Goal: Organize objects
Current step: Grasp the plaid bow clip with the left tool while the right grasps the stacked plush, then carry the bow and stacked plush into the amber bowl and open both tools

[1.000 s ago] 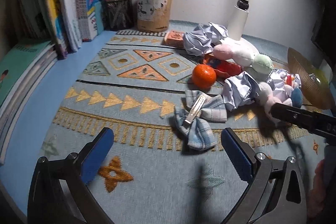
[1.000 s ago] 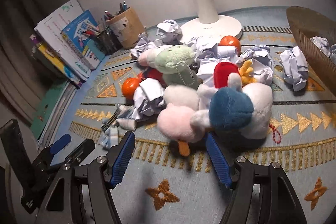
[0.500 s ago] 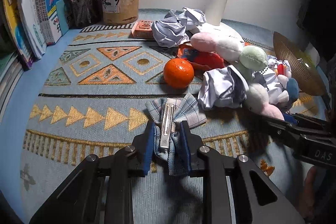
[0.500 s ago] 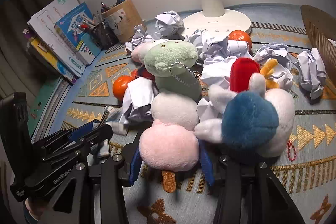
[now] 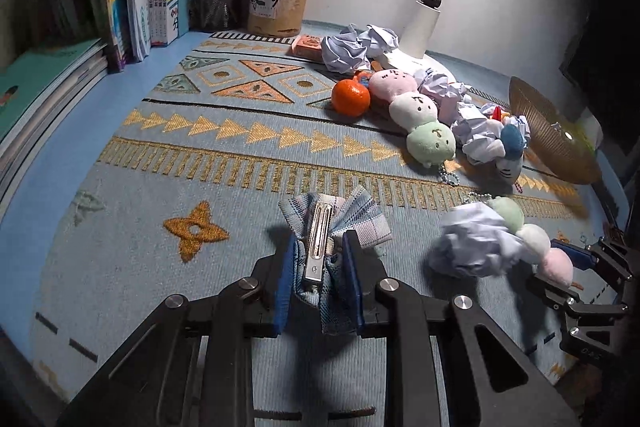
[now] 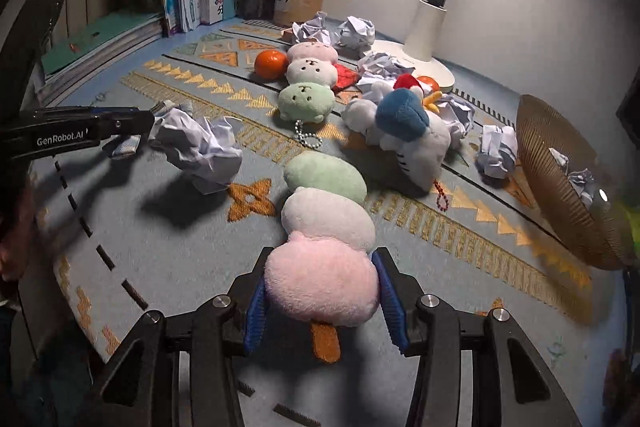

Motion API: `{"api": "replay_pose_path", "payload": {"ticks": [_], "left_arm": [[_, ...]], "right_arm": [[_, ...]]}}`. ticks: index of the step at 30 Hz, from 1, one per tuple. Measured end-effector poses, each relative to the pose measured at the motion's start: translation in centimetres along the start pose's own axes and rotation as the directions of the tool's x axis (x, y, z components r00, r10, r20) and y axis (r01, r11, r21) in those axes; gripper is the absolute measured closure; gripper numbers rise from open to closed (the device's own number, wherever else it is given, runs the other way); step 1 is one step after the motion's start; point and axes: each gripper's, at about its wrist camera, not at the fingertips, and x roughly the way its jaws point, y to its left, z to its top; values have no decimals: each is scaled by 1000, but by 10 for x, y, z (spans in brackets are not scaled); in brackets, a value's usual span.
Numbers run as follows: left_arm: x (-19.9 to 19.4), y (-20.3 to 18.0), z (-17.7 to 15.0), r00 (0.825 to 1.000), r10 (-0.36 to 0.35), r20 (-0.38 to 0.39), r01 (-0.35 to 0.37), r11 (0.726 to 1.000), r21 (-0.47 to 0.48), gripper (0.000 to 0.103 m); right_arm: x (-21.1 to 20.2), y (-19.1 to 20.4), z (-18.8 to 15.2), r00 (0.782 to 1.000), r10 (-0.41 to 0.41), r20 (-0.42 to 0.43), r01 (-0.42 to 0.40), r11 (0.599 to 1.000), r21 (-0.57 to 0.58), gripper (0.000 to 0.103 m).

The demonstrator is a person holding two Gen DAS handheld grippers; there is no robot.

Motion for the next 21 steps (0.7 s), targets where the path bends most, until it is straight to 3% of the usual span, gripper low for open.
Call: {"api": "replay_pose_path", "payload": {"ticks": [2,4,9,11,13,14,17,21], "left_arm": [[-7,4,-2,1000,9,13,-9,1000,-20,82],[-14,8,-2,1000,13,21,-13,999,-32,82],[-28,6,1,999,14,48,-13,1000,-27,82],[-30,2,1,999,18,50,-18,1000,-16,82],[-30,-2,0,999,18,50,-17,1000,-9,82],[-30,-4,1,999,17,51,-16,1000,-8,82],[-32,-11,6,998,15,63,-14,1000,-5,82],[-49,-34,32,994,0,110,-4,999,38,82]], "right_arm": [[-4,-11,-6,998,60,3,-60,996,67,48],[-9,-18,-8,995,94,21,-96,989,115,33],[-4,-14,1,996,93,11,-93,982,163,33],[2,-8,0,996,92,2,-92,984,153,34],[8,-3,-3,996,86,-23,-82,988,131,50],[10,-1,-5,997,71,-28,-67,990,124,52],[5,-2,-9,998,55,20,-58,990,128,56],[-28,-34,-4,992,26,126,-51,978,200,56]]}}
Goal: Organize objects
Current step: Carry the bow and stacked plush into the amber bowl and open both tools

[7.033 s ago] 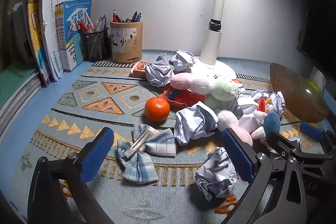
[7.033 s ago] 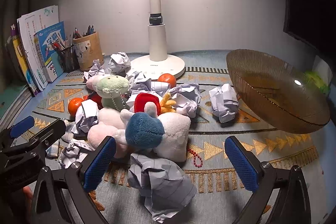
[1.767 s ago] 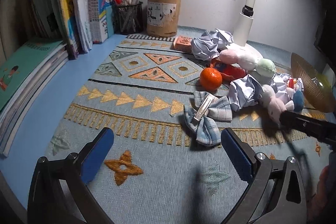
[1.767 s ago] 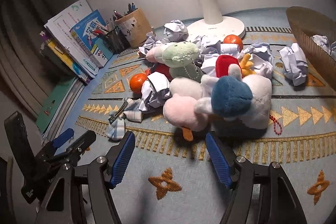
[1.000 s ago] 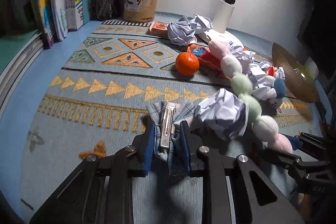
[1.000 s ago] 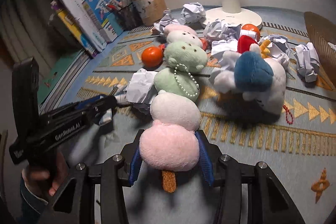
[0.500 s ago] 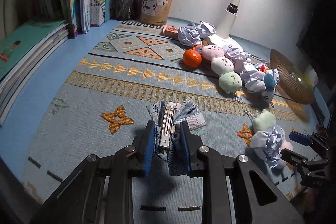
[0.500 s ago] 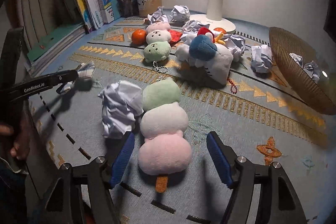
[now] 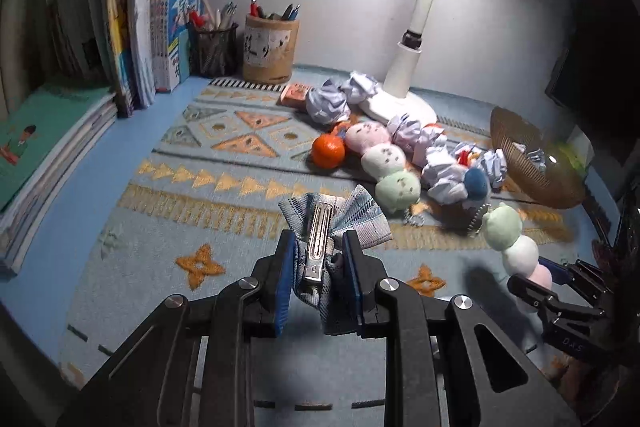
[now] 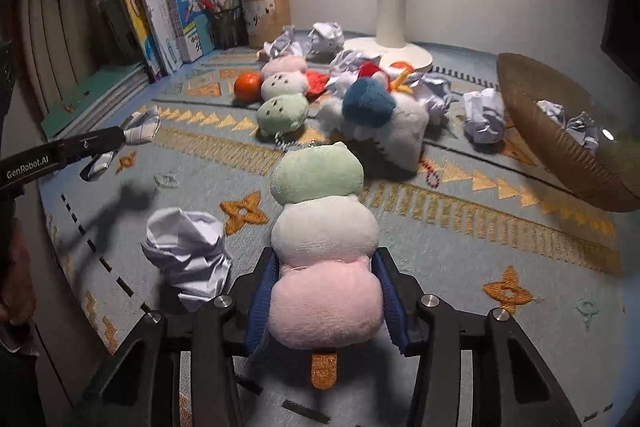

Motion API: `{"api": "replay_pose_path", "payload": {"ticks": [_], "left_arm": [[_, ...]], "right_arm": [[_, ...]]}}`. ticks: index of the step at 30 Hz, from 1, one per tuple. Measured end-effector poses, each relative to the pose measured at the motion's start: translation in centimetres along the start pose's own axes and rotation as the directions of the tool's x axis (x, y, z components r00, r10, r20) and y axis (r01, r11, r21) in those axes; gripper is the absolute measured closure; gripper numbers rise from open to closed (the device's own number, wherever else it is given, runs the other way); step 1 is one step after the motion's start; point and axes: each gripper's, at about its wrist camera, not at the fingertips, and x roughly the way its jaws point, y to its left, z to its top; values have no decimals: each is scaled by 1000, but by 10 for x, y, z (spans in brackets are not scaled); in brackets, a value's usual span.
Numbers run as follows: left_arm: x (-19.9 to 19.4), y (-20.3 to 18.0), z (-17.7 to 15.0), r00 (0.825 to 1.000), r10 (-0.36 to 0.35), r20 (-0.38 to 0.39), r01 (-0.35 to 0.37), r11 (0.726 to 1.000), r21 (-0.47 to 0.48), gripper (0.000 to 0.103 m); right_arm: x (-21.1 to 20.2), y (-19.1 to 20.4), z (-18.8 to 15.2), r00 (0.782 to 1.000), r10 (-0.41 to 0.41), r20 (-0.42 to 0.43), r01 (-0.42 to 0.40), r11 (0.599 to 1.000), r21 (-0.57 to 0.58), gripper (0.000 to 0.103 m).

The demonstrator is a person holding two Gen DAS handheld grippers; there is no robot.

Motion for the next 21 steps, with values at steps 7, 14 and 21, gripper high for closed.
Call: {"api": "replay_pose_path", "payload": {"ticks": [7,14,21], "left_arm": [[-3,-102,86,972,-233,45,229,971,71,82],[75,-228,133,917,-394,-67,398,915,65,82],[144,-292,125,869,-441,-226,465,883,65,45]], "right_arm": [[-80,-99,57,961,-171,215,129,972,194,56],[-90,-219,88,944,-256,205,132,869,477,56],[-56,-269,84,965,-237,112,131,808,575,47]]}}
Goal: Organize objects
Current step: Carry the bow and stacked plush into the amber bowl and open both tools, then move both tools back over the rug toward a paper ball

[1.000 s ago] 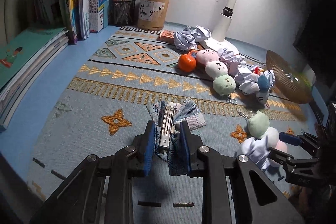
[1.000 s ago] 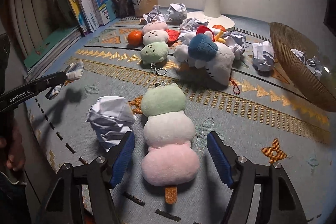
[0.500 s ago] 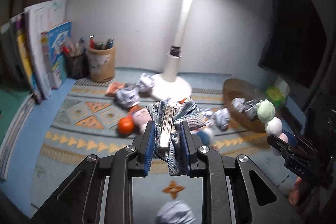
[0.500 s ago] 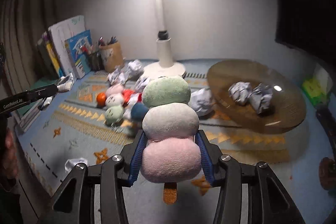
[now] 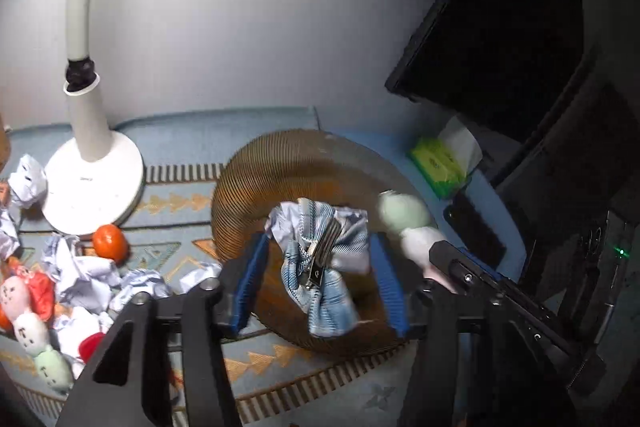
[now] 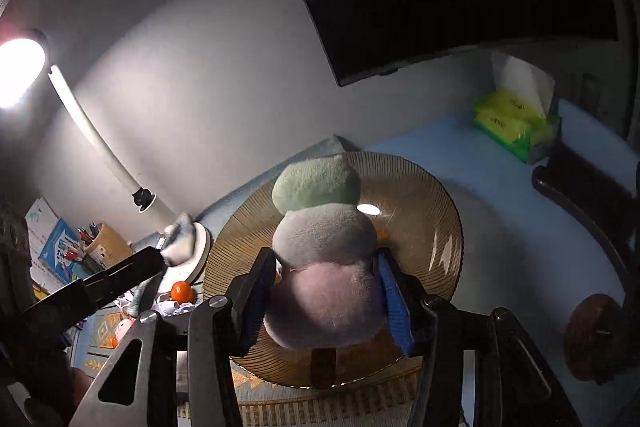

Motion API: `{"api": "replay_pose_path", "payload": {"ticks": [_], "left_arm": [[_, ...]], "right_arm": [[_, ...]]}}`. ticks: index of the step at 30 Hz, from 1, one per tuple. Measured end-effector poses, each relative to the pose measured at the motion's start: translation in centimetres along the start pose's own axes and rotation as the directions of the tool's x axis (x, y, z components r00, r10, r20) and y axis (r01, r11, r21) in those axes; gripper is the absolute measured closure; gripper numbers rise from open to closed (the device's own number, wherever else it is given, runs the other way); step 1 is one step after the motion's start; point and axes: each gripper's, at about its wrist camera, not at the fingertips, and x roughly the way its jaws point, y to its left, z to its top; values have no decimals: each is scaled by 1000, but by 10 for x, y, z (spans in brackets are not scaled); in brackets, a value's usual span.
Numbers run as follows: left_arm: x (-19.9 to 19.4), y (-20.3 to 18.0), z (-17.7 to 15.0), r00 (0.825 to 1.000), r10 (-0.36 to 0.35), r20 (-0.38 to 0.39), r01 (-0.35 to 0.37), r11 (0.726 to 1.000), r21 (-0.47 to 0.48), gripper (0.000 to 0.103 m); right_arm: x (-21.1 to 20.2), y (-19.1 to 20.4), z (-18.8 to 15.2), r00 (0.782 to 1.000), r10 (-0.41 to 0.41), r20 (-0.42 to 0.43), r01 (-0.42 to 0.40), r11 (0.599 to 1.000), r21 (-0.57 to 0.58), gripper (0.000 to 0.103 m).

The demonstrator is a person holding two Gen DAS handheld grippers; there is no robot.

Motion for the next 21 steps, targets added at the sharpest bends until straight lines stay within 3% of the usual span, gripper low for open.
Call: {"api": "replay_pose_path", "payload": {"ticks": [2,3,8,11,14,15,17,18,19,21], "left_arm": [[7,3,-4,998,-48,-34,48,999,-21,45],[5,3,-8,999,-36,-27,36,999,-25,45],[-44,5,-20,997,-41,61,41,999,-1,45],[-98,1,-29,986,12,169,-26,997,77,45],[-159,2,-38,958,81,275,-124,982,144,45],[-179,4,-43,946,111,303,-164,974,154,41],[-213,15,-54,920,179,349,-243,959,148,17],[-230,24,-64,904,211,371,-276,952,133,0],[-244,34,-77,889,238,391,-303,946,112,1],[-259,61,-107,882,298,366,-340,939,54,1]], "right_arm": [[2,-6,-3,1000,-10,-11,10,1000,10,47],[1,-9,-7,1000,-10,-9,10,1000,11,46],[-18,-11,-19,1000,5,9,-5,1000,1,46],[-34,3,-26,998,58,13,-57,998,-21,46],[-52,29,-37,995,98,28,-96,992,-79,46],[-57,39,-41,992,121,30,-118,988,-100,46],[-67,59,-50,985,168,32,-162,976,-144,46],[-70,69,-56,982,187,30,-179,970,-165,43],[-72,79,-62,977,210,24,-202,962,-184,39],[-72,99,-76,969,246,-1,-240,945,-220,38]]}}
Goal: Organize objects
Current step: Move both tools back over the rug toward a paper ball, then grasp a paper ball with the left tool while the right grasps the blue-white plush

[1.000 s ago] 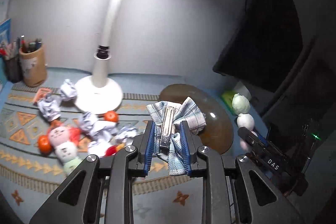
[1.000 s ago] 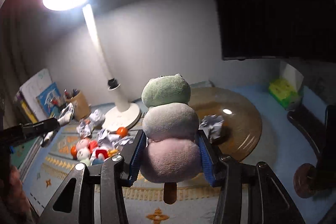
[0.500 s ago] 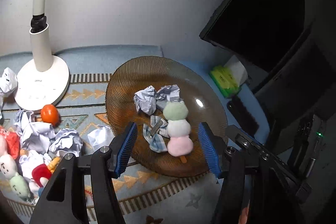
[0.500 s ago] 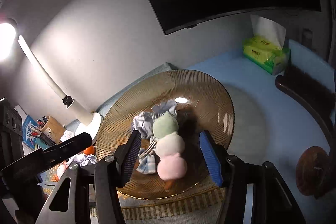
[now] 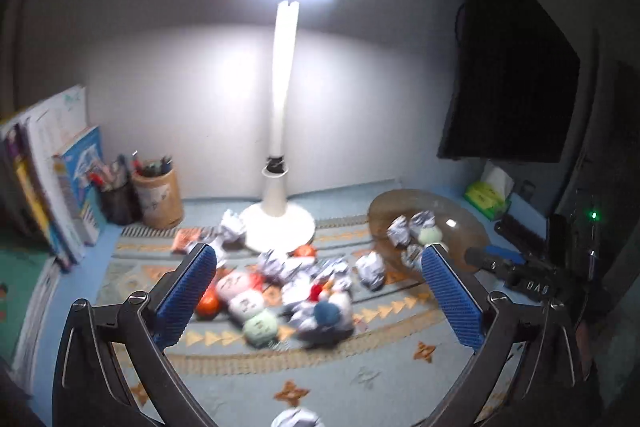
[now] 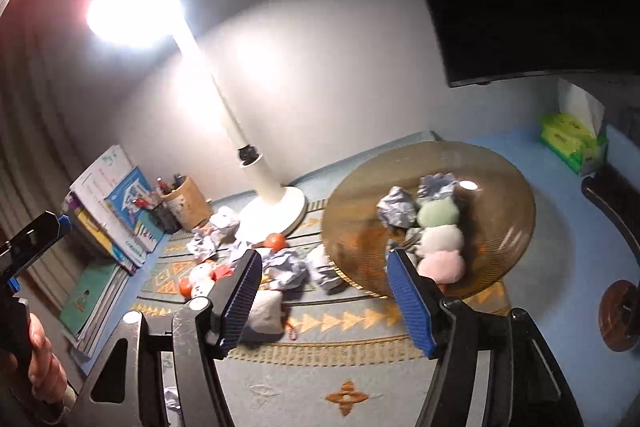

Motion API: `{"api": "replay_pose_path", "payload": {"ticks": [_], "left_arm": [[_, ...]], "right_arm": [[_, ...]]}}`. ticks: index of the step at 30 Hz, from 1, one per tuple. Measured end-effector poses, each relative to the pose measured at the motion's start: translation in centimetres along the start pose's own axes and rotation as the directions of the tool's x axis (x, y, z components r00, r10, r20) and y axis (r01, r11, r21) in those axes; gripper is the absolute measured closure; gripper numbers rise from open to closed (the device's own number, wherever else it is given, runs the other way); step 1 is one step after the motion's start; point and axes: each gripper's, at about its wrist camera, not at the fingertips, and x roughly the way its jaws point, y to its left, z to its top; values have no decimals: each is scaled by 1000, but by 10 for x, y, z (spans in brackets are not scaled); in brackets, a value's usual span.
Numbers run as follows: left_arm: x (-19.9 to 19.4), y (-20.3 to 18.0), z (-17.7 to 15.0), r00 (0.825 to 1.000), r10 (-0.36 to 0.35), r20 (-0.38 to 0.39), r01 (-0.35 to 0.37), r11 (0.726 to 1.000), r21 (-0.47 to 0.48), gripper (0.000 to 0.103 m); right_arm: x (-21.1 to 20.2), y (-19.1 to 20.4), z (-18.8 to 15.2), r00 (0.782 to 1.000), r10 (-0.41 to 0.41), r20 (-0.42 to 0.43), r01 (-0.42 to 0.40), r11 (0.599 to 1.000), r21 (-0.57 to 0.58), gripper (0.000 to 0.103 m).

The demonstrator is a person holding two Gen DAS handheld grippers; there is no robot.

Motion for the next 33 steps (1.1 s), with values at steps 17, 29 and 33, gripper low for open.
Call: {"api": "replay_pose_path", "payload": {"ticks": [17,29,33], "left_arm": [[78,19,-178,921,19,-390,-35,999,-36,6],[101,60,-166,927,48,-371,-87,992,-89,54],[100,77,-158,944,45,-327,-92,988,-128,54]], "right_arm": [[139,61,-61,944,17,-330,-67,988,-140,38],[171,94,-72,877,215,-430,-297,946,-133,38],[150,98,-75,917,112,-384,-226,937,-265,38]]}}
